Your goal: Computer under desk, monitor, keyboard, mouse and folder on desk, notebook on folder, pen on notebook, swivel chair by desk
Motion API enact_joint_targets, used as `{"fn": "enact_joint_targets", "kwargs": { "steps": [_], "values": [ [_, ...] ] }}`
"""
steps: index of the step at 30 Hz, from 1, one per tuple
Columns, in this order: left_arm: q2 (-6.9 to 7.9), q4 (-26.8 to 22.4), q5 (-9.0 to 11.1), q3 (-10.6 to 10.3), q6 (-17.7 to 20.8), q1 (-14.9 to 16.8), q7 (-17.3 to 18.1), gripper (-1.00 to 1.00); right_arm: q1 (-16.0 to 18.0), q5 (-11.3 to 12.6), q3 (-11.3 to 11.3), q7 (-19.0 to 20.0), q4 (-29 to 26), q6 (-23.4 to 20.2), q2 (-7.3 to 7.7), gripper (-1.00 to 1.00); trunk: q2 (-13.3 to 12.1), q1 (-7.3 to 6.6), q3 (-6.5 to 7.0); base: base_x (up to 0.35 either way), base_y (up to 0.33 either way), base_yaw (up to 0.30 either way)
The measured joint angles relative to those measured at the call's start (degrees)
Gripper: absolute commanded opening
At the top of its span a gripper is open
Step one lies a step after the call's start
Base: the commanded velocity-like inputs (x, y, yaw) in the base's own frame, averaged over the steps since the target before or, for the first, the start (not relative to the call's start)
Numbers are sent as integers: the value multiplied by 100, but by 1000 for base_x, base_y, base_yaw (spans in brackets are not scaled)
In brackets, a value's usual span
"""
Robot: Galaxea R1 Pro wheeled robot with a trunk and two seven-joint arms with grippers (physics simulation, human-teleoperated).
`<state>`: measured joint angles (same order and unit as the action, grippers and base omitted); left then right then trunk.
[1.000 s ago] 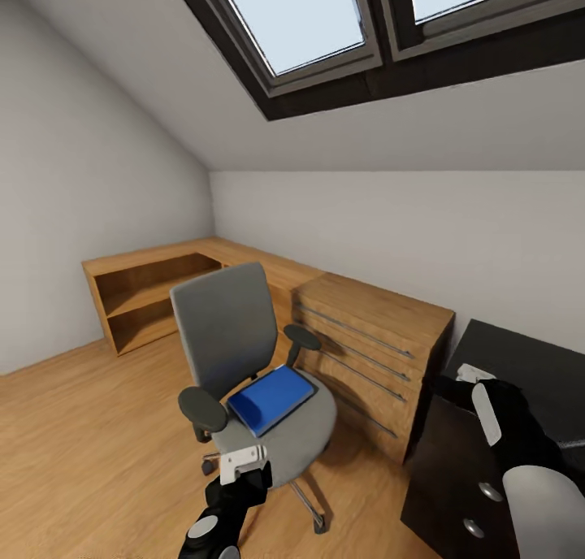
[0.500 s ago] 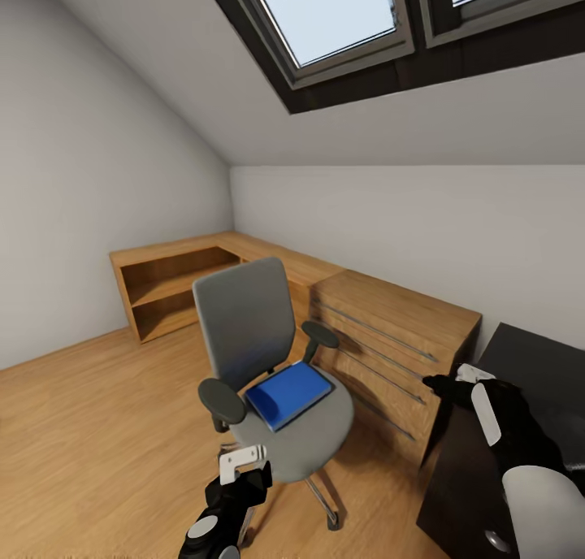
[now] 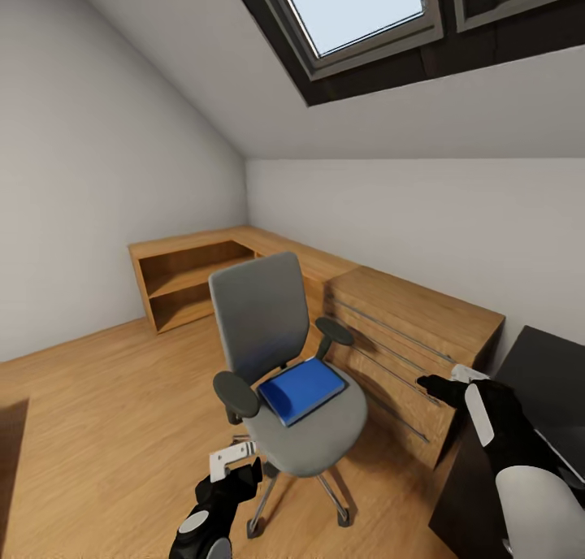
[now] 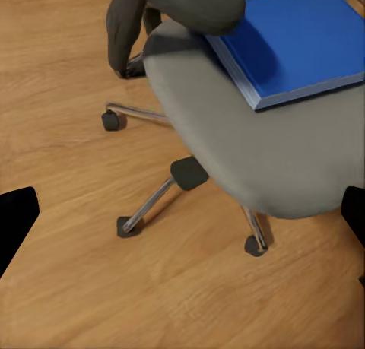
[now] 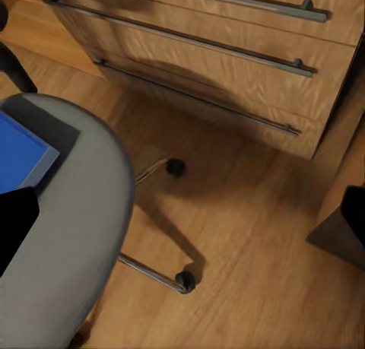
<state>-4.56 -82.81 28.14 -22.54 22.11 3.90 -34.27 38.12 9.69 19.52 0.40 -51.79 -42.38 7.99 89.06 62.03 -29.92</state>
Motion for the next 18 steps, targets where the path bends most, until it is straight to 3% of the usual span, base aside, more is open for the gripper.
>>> {"fn": "enact_joint_targets", "kwargs": {
  "steps": [8, 10, 11, 18],
  "values": [
    [-1, 0, 52, 353, 3, 0, 0, 100, 0, -9, -1, 0, 0, -17, -18, 100, 0, 0, -66, 0, 0, 115],
    [-1, 0, 156, 509, 6, 0, 0, 100, 0, -8, -1, 1, 0, -24, -21, 100, 0, 0, -82, 0, 0, 136],
    [-1, 0, 312, 675, 9, 0, -1, 100, 0, -7, -2, 0, 0, -29, -33, 100, 0, 0, -90, 0, 0, 143],
    [-1, 0, 436, 820, 5, 0, -1, 100, -2, -8, -3, -1, 0, -32, -60, 100, 0, 0, -145, 0, 0, 149]
  ]
}}
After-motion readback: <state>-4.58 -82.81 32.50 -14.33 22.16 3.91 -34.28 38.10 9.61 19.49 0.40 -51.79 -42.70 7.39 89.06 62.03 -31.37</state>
